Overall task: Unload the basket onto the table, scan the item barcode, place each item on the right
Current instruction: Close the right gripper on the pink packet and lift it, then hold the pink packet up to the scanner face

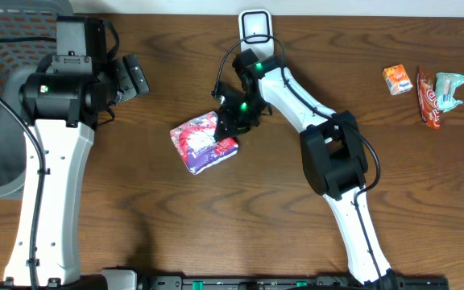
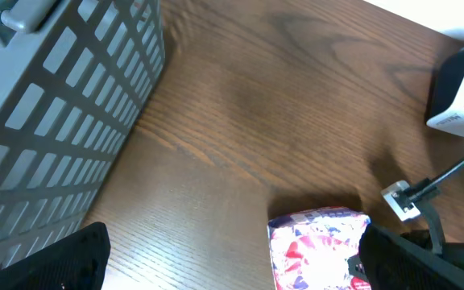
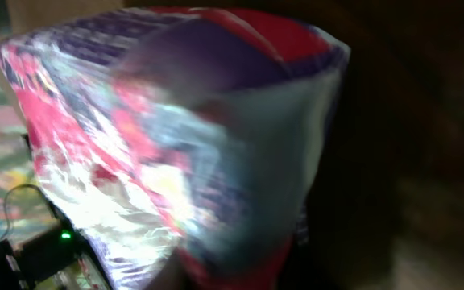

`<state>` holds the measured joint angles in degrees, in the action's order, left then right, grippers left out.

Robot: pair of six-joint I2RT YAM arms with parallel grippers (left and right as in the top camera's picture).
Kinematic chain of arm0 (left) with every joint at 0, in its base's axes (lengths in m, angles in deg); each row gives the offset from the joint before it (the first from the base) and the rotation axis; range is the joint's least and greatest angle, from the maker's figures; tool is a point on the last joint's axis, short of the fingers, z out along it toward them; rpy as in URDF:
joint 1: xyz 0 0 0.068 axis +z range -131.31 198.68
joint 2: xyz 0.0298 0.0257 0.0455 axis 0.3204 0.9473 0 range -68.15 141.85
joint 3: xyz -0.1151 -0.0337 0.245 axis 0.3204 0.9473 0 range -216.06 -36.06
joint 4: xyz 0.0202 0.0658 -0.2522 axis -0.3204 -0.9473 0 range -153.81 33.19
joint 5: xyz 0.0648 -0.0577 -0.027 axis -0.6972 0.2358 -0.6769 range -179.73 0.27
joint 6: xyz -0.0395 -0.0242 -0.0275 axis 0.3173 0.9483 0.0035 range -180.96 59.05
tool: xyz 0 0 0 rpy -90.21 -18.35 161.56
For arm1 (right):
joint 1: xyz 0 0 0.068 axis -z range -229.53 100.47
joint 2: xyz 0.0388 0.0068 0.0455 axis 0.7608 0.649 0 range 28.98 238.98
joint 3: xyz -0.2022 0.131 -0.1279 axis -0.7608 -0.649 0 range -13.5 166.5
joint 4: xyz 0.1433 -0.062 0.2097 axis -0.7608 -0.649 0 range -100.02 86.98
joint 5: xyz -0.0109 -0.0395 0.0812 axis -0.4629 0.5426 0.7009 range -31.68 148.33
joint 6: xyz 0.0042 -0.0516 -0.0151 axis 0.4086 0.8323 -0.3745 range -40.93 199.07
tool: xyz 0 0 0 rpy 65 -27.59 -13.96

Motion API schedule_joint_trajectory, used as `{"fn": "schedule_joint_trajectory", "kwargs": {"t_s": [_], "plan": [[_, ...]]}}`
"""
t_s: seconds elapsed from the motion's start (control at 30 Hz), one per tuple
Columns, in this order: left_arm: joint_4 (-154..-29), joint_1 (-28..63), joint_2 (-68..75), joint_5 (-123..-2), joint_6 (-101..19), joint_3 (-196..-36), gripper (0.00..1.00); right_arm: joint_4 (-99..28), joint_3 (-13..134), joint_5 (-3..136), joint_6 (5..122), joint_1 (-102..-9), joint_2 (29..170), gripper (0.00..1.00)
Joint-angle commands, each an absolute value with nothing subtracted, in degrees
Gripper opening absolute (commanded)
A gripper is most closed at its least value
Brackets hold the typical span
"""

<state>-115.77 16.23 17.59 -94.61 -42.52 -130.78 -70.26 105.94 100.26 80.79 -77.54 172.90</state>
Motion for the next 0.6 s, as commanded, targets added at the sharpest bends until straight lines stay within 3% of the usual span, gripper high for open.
{"fn": "schedule_joint_trajectory", "kwargs": {"t_s": [0.0,0.17,0.57], "plan": [[-115.9,16.3,17.9,-95.3,-41.8,-130.3,0.98,-72.1,106.5,97.7,80.8,-77.9,172.4,0.01],[-115.9,16.3,17.9,-95.3,-41.8,-130.3,0.98,-74.0,110.0,94.1,79.5,-76.9,169.5,0.01],[-115.9,16.3,17.9,-95.3,-41.8,-130.3,0.98,-86.7,113.3,42.5,61.7,-76.4,156.0,0.01]]}}
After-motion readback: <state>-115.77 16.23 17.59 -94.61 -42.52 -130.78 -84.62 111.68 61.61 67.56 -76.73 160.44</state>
